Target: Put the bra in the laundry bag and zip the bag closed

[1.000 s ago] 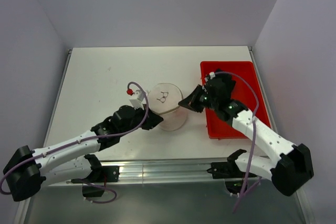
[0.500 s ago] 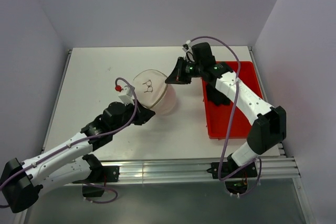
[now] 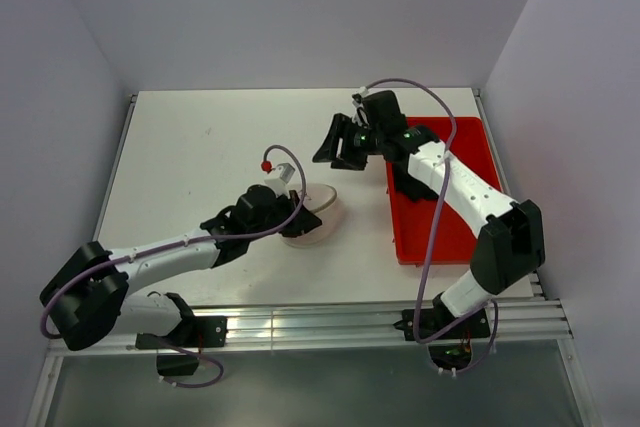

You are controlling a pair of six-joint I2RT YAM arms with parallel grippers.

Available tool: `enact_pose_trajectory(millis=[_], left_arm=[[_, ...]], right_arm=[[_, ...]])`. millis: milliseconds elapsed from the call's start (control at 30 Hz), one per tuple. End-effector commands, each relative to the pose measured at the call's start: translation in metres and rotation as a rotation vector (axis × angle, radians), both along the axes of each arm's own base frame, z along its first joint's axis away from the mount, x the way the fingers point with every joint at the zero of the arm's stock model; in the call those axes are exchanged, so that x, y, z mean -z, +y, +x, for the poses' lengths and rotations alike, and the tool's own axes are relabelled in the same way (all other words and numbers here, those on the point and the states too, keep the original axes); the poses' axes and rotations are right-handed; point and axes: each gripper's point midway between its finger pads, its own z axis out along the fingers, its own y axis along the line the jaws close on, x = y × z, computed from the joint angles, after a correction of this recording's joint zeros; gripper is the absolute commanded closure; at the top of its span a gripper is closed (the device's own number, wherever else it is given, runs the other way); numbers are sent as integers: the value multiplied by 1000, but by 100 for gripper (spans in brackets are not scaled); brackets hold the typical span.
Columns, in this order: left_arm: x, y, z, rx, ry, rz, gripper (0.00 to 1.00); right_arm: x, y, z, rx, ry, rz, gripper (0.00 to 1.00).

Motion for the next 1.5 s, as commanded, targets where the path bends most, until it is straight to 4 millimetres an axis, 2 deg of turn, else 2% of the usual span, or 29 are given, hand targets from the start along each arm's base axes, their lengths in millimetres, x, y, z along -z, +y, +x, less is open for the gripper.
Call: enact_pose_trajectory(millis=[0,33,67,100,133,167,200,233,267,300,333,367,433,467,500,567,667,933,1000,1367,1400,1467], left_arm=[[-56,-29,12,58,-132,-141,100],[-56,-29,13,59,-134,-142,100],[-56,-30,13,61,-135,-143,100],[-56,-31,13,63,-137,-144,100],[-54,-31,13,62,-134,-140,100],[-53,-30,13,60,-132,-139,100],[-53,-30,12,60,-133,-140,100],[-53,-30,12,61,-134,-142,100],[-52,-30,11,63,-134,-140,100],[-51,-31,11,65,-134,-138,100],[-50,-31,11,67,-132,-136,100],[-50,-32,11,67,-134,-135,100],[-49,-34,9,72,-132,-132,100],[-48,-35,8,75,-130,-131,100],[-46,-37,7,80,-128,-129,100],[-43,-38,7,80,-124,-123,100],[-40,-38,5,78,-119,-119,100],[-38,-40,2,92,-122,-115,100],[-38,-42,-1,102,-123,-111,100],[-37,-47,-4,114,-125,-107,100],[-36,-47,-5,119,-123,-104,100],[-35,-48,-6,121,-123,-102,100]], right_arm=[[-22,-12,-14,87,-48,21,34],[-6,-17,-24,114,4,20,35],[-17,-20,-32,124,-18,52,35],[-13,-22,-39,134,-6,64,35],[9,-28,-51,165,58,69,36],[-4,-29,-58,174,21,117,37],[1,-31,-64,184,34,131,37],[20,-34,-76,210,90,137,37],[12,-35,-82,212,70,180,38],[16,-36,-86,223,80,193,38],[31,-39,-95,254,133,202,38],[23,-39,-98,255,112,244,38],[34,-43,-104,293,155,266,38],[28,-43,-103,306,139,298,38],[36,-44,-106,317,158,310,38],[30,-40,-104,343,177,380,38],[31,-37,-103,370,210,424,38],[31,-33,-96,412,251,468,38],[25,-31,-92,413,232,487,39],[44,-23,-86,422,283,477,42],[44,-23,-86,425,284,479,43],[46,-23,-84,429,286,475,53]])
